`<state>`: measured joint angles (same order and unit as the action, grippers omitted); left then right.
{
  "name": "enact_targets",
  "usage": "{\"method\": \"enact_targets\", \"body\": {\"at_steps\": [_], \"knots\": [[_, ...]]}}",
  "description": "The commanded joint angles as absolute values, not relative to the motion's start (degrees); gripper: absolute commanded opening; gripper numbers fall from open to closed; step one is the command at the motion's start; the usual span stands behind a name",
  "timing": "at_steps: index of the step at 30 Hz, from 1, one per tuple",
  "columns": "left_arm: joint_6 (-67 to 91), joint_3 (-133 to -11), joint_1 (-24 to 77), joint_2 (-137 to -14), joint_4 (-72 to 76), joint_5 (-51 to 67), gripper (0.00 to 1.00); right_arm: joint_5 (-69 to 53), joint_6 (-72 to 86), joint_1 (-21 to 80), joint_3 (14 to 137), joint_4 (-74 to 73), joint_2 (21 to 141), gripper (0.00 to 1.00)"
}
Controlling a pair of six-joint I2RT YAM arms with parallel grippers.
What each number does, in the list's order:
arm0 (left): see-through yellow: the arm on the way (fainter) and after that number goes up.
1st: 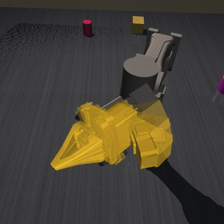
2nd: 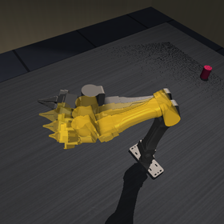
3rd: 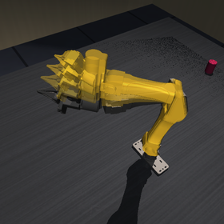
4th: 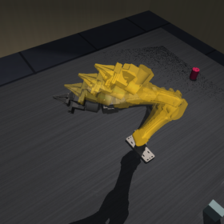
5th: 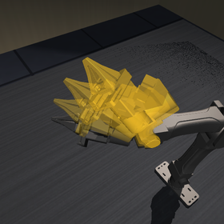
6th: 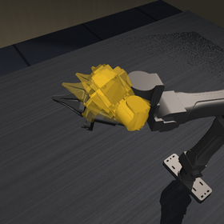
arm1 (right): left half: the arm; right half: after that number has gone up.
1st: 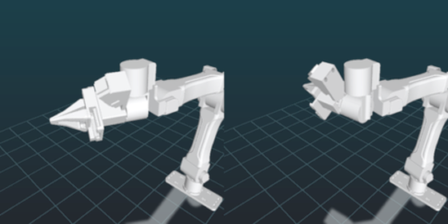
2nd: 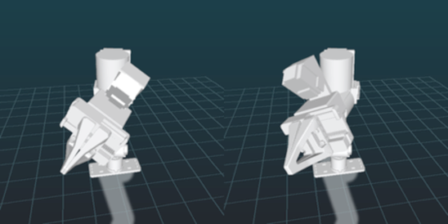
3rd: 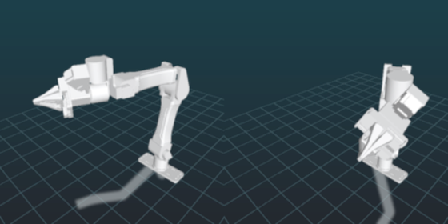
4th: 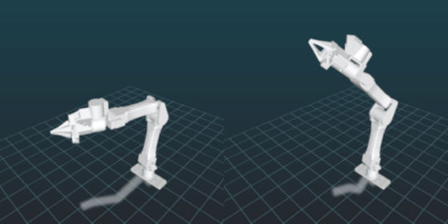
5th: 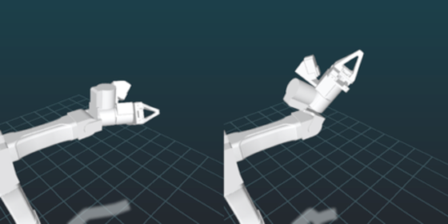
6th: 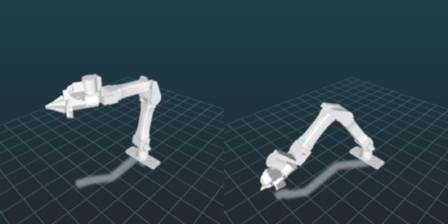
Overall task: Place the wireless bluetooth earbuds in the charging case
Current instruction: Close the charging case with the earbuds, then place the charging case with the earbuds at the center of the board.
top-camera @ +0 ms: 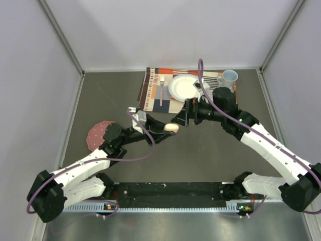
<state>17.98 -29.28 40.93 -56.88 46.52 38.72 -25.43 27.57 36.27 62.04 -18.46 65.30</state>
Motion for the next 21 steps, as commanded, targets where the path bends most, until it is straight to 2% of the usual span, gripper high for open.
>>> {"method": "enact_targets", "body": {"at_steps": [1,5,11,17,21], "knots": [[17.23,-30.32,41.04,-56.07,49.48,36.91,0.00,-25.67,25.93,36.83,65.30,-18.72,63.46,0.99],[16.88,-30.50,41.04,-56.60,46.95,35.25,0.00,-17.34,26.63,36.83,64.43,-19.42,61.26,0.99],[17.40,-29.97,40.96,-58.44,43.69,32.26,0.00,5.41,30.49,36.91,62.05,-21.62,56.79,0.99],[21.18,-29.18,40.96,-62.48,43.59,29.36,0.00,14.23,34.45,36.39,59.07,-21.71,52.65,0.99],[23.46,-28.30,41.04,-66.09,46.32,28.39,0.00,13.98,34.89,34.72,57.57,-21.71,50.63,0.99]]}}
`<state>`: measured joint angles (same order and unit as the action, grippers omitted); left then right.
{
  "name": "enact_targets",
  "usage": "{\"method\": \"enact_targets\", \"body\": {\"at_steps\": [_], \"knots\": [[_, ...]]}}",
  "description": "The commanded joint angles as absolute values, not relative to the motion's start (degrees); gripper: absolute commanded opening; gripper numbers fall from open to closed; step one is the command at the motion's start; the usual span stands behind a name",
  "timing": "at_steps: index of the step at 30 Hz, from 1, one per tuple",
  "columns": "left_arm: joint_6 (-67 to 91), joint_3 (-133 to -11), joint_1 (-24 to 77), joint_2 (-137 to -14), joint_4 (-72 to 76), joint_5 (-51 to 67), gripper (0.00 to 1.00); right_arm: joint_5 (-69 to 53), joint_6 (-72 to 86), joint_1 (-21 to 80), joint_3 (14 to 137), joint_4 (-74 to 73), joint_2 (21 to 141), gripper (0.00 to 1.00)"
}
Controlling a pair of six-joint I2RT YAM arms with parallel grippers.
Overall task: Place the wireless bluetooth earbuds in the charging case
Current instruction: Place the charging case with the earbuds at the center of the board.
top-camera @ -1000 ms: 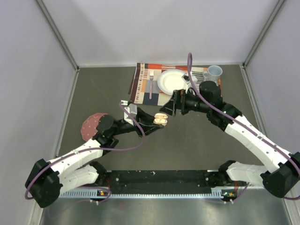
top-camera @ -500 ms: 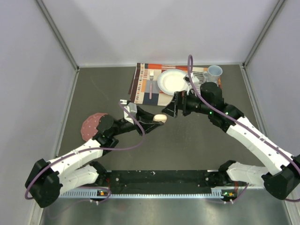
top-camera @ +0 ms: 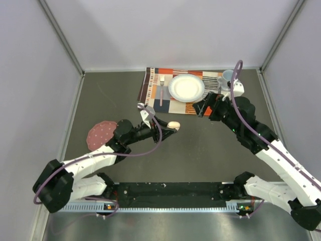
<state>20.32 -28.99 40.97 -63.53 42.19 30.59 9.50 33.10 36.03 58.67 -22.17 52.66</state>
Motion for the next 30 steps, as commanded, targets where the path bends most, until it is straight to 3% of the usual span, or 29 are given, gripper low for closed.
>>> {"method": "enact_targets", "body": {"at_steps": [1,13,30], "knots": [[24.25,-28.56,40.96,-66.79,46.67,28.04,0.00,13.89,35.07,34.46,57.39,-21.71,50.02,0.99],[40.06,-31.20,41.31,-86.55,60.64,27.87,0.00,9.67,35.33,30.50,56.43,-21.71,49.75,0.99],[53.70,-33.40,41.75,-103.27,66.45,21.88,0.00,7.29,35.51,28.83,55.99,-21.71,49.39,0.99]]}}
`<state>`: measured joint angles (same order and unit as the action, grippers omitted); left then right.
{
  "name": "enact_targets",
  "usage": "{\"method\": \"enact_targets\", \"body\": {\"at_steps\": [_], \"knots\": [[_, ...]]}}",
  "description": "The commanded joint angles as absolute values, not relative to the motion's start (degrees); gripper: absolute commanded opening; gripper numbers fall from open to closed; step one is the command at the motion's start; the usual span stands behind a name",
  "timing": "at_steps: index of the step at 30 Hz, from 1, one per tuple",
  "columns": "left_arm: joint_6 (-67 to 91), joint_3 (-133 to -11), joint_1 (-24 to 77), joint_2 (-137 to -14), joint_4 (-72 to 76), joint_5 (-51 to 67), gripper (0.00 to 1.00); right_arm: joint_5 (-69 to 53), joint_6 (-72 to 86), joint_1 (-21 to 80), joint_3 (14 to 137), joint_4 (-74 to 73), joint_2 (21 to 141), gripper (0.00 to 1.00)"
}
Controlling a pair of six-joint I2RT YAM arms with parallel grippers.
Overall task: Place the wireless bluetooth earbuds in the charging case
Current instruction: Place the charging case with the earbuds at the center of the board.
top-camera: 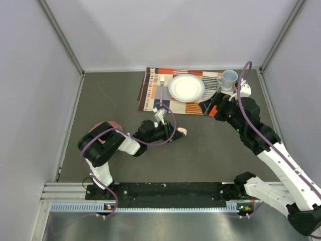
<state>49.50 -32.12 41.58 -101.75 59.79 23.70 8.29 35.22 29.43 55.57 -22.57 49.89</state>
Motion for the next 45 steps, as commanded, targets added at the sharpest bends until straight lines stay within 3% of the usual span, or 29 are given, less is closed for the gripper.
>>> {"method": "enact_targets", "body": {"at_steps": [1,10,38,45], "knots": [[53.70,-33.49,41.75,-103.62,66.10,21.71,0.00,7.29,35.42,28.74,55.99,-21.62,49.39,0.99],[55.02,-33.93,42.10,-104.59,62.14,18.11,0.01,6.51,35.95,28.57,56.16,-21.36,50.18,0.99],[63.36,-31.03,42.80,-110.92,66.80,12.39,0.16,7.21,37.18,28.12,54.58,-21.18,48.96,0.99],[64.69,-32.52,42.89,-111.27,59.78,11.08,0.21,7.21,36.91,27.95,54.49,-21.27,48.87,0.99]]}}
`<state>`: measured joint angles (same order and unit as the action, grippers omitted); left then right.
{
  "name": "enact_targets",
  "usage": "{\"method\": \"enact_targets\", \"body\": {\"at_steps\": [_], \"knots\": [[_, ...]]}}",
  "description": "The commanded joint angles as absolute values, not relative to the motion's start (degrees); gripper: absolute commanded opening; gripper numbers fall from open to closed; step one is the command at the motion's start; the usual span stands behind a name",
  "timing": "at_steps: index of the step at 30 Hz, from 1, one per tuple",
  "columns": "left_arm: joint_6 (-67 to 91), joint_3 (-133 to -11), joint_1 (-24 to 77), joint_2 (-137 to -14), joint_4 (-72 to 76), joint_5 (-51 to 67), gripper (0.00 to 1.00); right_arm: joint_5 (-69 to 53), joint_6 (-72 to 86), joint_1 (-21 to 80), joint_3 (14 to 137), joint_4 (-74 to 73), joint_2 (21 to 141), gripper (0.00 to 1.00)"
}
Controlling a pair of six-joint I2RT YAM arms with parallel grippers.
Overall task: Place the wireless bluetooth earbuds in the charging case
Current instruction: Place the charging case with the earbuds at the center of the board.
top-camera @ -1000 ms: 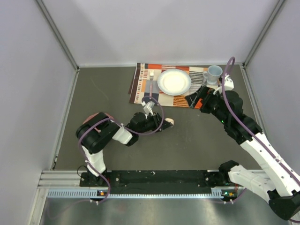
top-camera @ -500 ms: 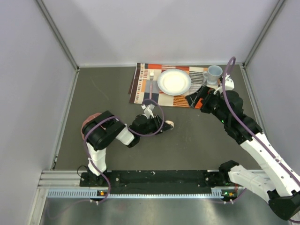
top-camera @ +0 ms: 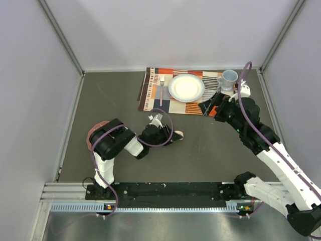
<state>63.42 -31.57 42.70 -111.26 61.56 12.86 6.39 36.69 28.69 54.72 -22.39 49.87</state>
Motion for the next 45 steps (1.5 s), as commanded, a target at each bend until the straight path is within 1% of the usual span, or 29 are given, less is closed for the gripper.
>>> {"method": "enact_targets", "body": {"at_steps": [1,6,8,10,21,22,26,27,28,29,38,45], "knots": [[64.51,-33.39,42.89,-111.10,57.24,11.25,0.21,7.29,36.91,27.95,54.41,-21.27,48.87,0.99],[63.37,-35.50,42.89,-109.95,50.90,11.78,0.22,7.29,36.83,28.04,54.32,-21.18,48.96,0.99],[63.02,-36.21,42.89,-109.69,48.62,11.60,0.24,7.21,36.74,27.95,54.32,-21.18,48.87,0.99],[62.84,-36.30,42.89,-109.69,48.34,11.78,0.27,7.21,36.83,27.86,54.32,-21.18,48.78,0.99],[61.08,-37.88,42.89,-108.02,40.61,10.20,0.31,6.94,36.91,27.86,54.05,-21.18,48.52,0.99],[61.08,-38.14,42.89,-108.02,39.82,10.02,0.34,7.03,36.91,27.86,54.14,-21.18,48.60,0.99],[61.35,-37.97,42.80,-108.11,39.11,10.02,0.36,6.94,36.91,27.86,54.14,-21.18,48.43,0.99],[61.35,-37.79,42.89,-108.11,39.29,10.11,0.39,6.94,36.91,27.86,54.14,-21.18,48.43,0.99],[61.26,-37.79,42.80,-108.19,39.20,10.19,0.48,7.03,36.91,27.86,54.23,-21.18,48.43,0.99],[61.35,-37.79,42.89,-108.11,39.20,10.37,0.49,6.94,36.91,27.77,54.14,-21.18,48.51,0.99],[60.73,-37.44,42.89,-107.67,39.29,10.90,0.50,6.77,37.00,27.77,54.32,-21.18,48.60,0.99],[60.38,-34.63,42.89,-106.35,39.90,11.25,0.51,6.86,36.74,27.86,54.32,-21.09,48.78,0.99]]}}
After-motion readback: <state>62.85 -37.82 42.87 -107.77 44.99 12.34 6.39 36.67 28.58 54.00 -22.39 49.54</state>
